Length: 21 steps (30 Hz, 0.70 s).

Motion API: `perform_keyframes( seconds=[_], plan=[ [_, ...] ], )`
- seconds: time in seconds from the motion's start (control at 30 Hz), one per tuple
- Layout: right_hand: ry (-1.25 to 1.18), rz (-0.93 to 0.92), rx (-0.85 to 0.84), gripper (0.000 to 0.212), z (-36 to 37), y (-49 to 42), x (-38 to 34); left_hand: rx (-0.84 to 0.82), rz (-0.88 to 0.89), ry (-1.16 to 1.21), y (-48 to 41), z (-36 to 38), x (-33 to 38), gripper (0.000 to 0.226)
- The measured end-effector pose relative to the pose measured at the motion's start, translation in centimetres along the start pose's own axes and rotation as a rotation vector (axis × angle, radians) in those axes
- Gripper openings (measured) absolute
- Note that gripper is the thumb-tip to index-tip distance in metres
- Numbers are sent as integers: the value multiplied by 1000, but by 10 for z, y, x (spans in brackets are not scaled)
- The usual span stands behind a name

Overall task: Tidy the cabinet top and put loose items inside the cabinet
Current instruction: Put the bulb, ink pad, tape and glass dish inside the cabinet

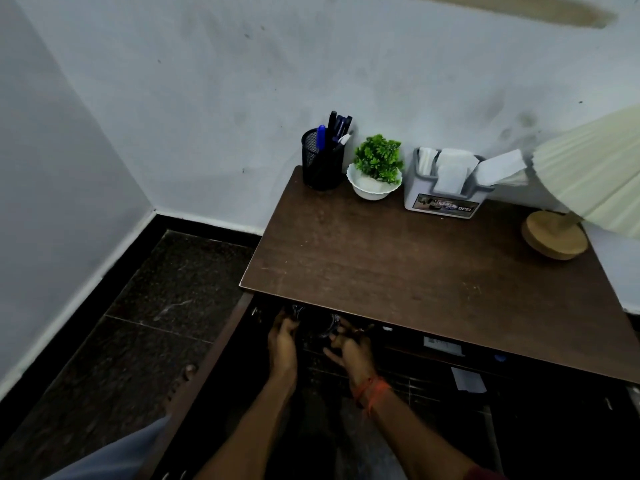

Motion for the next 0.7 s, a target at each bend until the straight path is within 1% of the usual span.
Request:
perform_keyframes(
  seconds=[0.07,0.13,0.17,0.23,0.33,0.5,0.6,0.7],
  plan=[
    [-12,-4,0,44,2,-4,0,1,3,-43,-5,0,-1,30],
    [-31,-3,-1,40,6,-6,1,40,12,-90,-7,3,2,20],
    [-40,-3,-2,38,7,-7,1,51,20,-105,-8,6,4,18],
    [-60,-4,-7,32,10,-7,0,57,41,-123,-12,11,8,30],
    [-71,-10,-28,29,15,-7,-1,28,64,-138,-20,13,7,31],
    [-71,-43,-92,35,17,-9,0,17,58,-87,-32,12,8,26],
    [-69,-30,-130,38,13,-9,3,10,63,-62,-34,10,6,23],
    [-24,-37,-156,47,8,-5,7,21,29,-54,-26,8,2,26]
  ],
)
Point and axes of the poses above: each hand's wrist, its own y-axis away from the middle knuckle, its own z-axis out of the palm, x = y × z, the point moved 2 cm from there along -y, towards the middle knuckle, and after that the axes turned 8 degrees about -x, right-handed, at the moved point
